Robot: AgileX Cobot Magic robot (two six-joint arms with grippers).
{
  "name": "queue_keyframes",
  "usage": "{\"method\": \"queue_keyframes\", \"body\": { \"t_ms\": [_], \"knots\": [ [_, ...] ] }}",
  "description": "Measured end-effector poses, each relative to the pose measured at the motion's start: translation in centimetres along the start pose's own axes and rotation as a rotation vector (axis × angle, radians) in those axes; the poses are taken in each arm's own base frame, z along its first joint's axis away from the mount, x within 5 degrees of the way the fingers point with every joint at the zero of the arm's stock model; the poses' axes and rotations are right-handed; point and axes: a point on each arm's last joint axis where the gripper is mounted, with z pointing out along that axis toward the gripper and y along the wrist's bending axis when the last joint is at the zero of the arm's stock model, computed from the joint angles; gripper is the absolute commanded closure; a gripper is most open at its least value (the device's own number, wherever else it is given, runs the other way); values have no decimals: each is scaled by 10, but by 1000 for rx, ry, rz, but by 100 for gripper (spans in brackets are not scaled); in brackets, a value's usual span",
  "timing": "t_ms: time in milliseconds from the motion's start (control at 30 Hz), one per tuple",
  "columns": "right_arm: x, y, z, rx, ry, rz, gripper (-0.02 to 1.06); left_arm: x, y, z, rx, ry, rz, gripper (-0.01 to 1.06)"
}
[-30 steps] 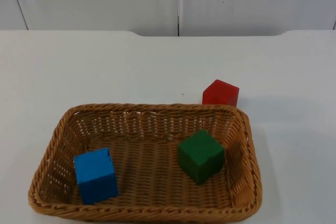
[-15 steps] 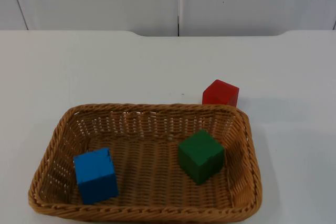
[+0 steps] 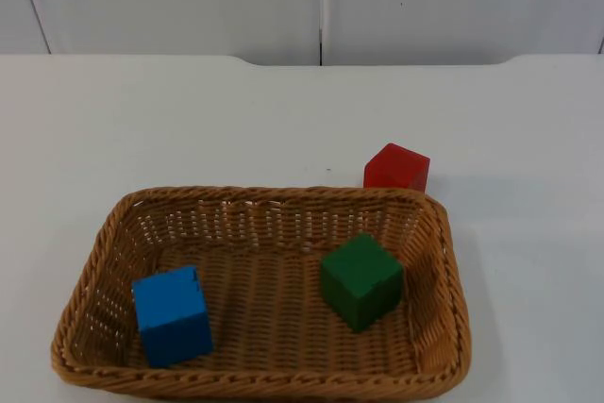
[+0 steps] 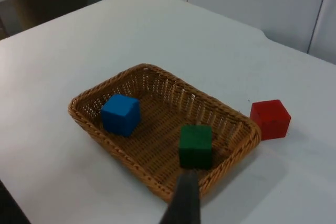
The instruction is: Pick up one cube with each hand and place exactly two cubes into the same basket, leaving the remaining cube outside.
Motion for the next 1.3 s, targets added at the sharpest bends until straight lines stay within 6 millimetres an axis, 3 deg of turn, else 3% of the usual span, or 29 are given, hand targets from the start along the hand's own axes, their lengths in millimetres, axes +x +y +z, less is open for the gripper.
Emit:
{"method": "queue_keyframes", "body": {
  "t_ms": [167,433,900,1300],
  "knots": [
    [10,-1,-8,16,35,28,35,2,0,2,2,11,-1,0],
    [20,-2,-27,20,-51,52,35,2,0,2,2,11,15,0],
    [36,-1,-27,23,102,60,35,6,0,6,7,35,13,0],
    [36,-1,-27,23,104,60,35,6,-1,6,9,34,12,0]
  ]
}}
